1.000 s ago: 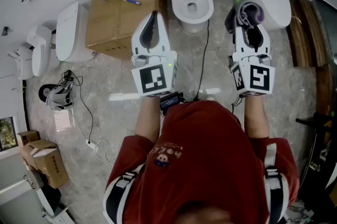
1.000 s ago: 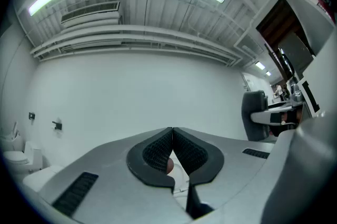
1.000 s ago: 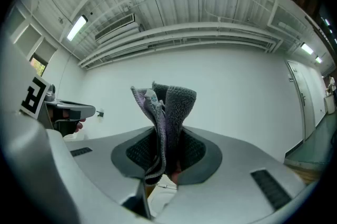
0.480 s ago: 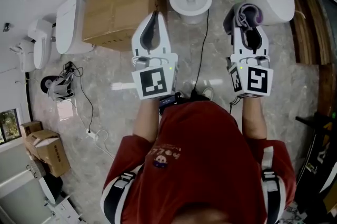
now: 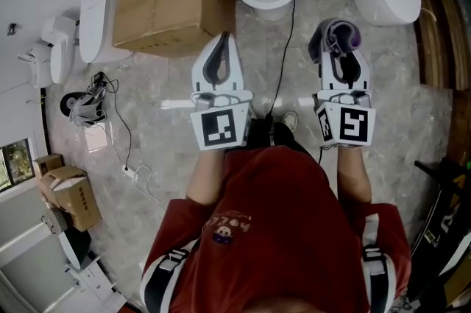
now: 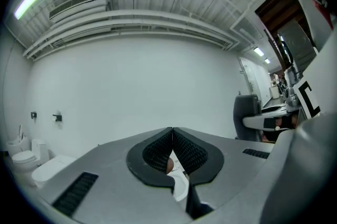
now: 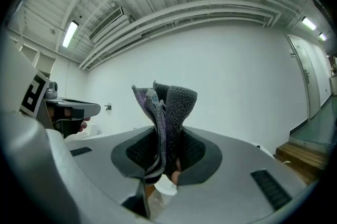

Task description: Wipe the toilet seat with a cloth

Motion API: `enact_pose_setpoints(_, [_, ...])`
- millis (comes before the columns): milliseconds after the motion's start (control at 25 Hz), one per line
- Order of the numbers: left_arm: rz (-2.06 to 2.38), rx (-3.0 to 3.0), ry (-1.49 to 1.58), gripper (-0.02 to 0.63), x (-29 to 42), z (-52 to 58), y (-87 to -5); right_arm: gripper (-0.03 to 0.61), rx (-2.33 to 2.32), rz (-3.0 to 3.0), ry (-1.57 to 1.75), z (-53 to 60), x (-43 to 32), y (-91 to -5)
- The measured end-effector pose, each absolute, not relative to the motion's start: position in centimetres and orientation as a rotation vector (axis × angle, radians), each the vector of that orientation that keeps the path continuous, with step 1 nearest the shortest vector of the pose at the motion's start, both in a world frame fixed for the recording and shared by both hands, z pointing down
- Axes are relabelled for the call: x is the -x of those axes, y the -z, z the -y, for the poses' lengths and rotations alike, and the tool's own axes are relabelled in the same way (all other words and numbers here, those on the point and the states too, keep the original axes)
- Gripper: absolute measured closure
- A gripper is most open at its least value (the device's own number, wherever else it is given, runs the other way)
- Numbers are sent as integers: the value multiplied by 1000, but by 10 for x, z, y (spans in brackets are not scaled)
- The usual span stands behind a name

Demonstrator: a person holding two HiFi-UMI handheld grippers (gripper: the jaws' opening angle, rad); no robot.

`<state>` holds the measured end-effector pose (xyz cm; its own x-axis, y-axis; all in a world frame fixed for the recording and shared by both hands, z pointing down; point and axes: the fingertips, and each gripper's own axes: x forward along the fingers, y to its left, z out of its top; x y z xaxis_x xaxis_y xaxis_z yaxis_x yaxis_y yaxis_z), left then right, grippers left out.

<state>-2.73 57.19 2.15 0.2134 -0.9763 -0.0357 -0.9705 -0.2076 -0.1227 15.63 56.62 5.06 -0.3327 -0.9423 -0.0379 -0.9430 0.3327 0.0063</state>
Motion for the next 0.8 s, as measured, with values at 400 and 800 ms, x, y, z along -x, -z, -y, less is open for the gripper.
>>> enact_pose_setpoints(400, [-1910,2381,55,600,30,-553,-39,494,1846,-2530,-41,-546,-161,-59])
enact_pose_setpoints(800, [-1886,2368,-92,600,90,-450,-21,494,1878,-2524,-168,-451,-107,-36])
